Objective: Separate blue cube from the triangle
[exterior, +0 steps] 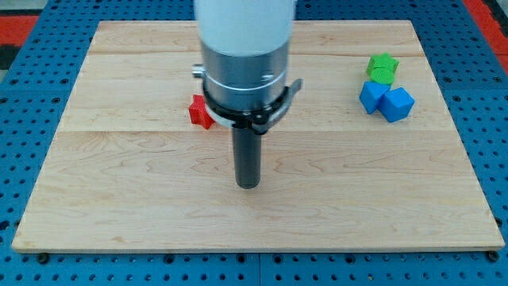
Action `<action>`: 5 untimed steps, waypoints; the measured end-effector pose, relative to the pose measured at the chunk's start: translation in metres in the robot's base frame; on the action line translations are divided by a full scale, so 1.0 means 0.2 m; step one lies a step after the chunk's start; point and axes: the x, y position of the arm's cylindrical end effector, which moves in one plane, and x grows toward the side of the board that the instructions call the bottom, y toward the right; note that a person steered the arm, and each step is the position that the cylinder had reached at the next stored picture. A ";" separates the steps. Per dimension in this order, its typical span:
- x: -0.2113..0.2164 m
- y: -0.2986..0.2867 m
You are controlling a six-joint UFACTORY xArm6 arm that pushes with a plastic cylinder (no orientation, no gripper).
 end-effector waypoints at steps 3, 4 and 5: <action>-0.47 1.35; -0.62 1.36; -0.66 1.01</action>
